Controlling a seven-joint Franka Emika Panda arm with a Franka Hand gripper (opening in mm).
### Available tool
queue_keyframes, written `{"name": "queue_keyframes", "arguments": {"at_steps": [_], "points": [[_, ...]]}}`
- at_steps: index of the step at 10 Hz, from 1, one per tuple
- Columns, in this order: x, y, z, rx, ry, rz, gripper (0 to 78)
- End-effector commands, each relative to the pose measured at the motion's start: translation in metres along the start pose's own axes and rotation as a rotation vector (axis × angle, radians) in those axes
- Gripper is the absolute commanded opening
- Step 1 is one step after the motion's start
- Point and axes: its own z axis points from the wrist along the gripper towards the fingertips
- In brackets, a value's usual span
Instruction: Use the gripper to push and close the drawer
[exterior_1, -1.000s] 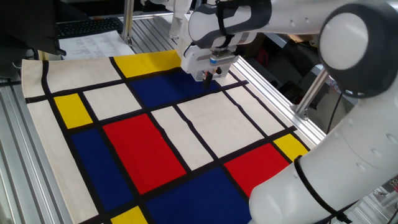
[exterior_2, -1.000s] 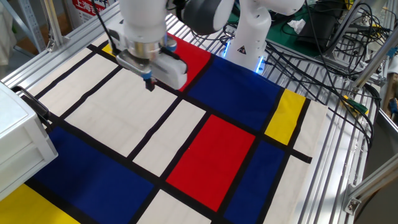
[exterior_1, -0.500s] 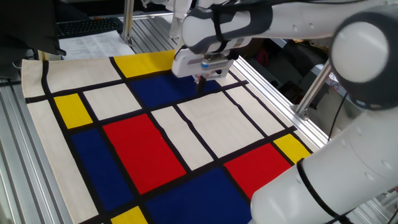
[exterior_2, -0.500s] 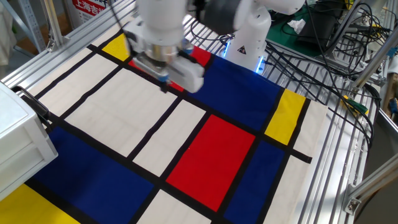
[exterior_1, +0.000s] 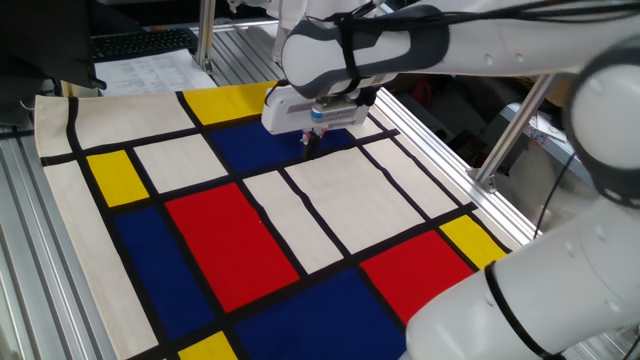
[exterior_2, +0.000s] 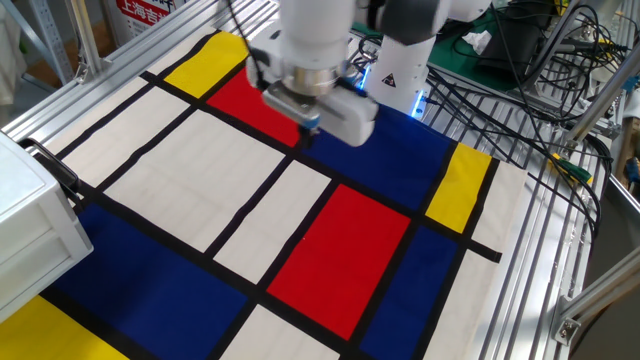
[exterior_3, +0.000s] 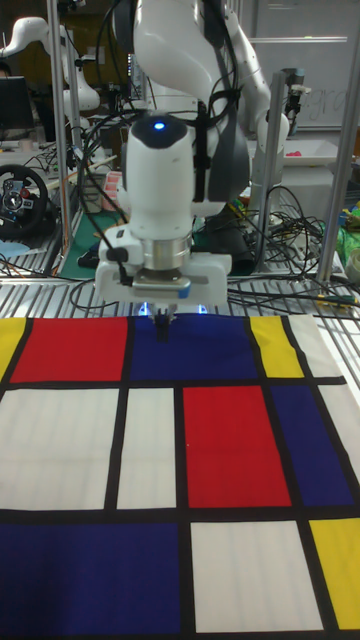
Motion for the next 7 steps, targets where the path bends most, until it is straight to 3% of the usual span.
{"name": "queue_keyframes", "arguments": {"at_steps": [1,4,7], "points": [[0.0074,0.0137,-0.0155,-0.017,-0.035,-0.054,0.0],[0.0061,0.0139,-0.0201,-0.01,-0.074,-0.045,0.0],[0.0062,0.014,-0.0201,-0.01,-0.083,-0.049,0.0]]}}
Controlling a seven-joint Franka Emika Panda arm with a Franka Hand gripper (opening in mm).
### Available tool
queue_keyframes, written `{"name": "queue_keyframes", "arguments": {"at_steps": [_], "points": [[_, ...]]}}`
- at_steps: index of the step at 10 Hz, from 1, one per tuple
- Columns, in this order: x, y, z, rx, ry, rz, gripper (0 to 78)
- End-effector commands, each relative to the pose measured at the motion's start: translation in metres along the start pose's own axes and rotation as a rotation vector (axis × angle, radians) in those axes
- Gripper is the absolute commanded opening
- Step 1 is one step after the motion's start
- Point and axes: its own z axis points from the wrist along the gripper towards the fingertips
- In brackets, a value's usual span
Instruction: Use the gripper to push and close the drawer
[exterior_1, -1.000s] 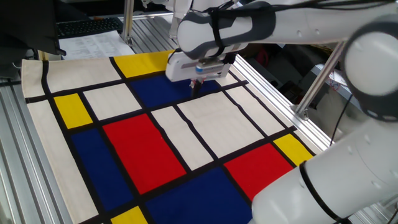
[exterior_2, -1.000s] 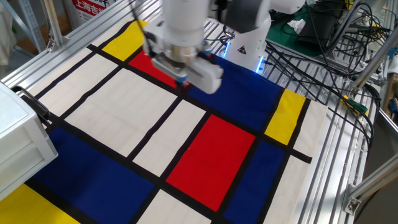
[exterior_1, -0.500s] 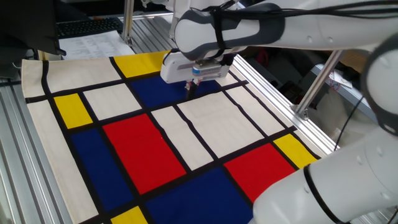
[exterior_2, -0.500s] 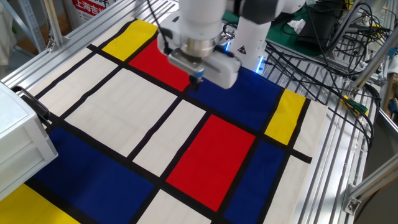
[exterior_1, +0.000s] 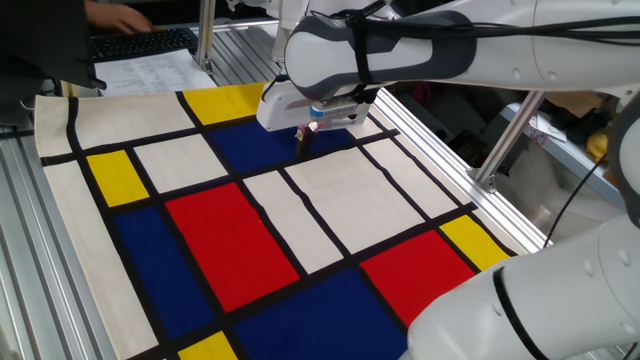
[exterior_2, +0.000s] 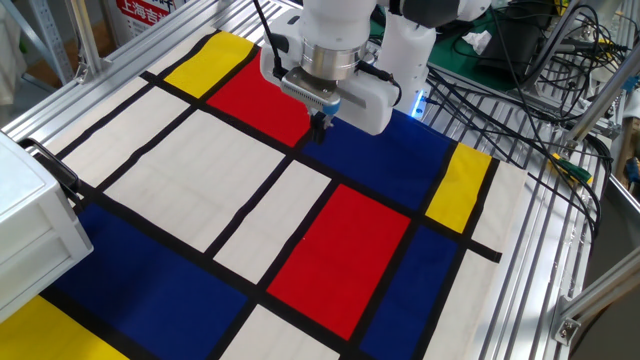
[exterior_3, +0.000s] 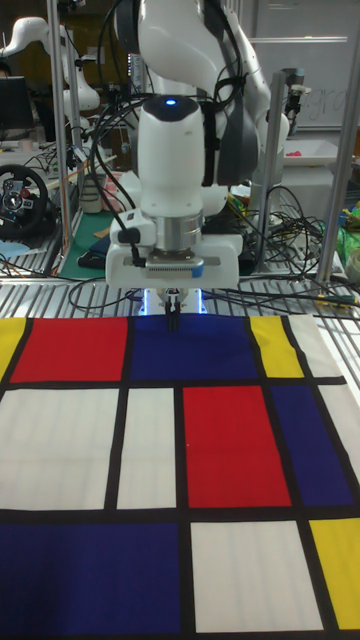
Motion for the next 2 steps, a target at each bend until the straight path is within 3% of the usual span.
{"name": "queue_keyframes", "arguments": {"at_steps": [1,2], "points": [[-0.0006,0.0,-0.0011,0.005,-0.011,-0.003,0.0],[-0.0006,0.0,-0.0011,0.005,-0.009,-0.004,0.0]]}}
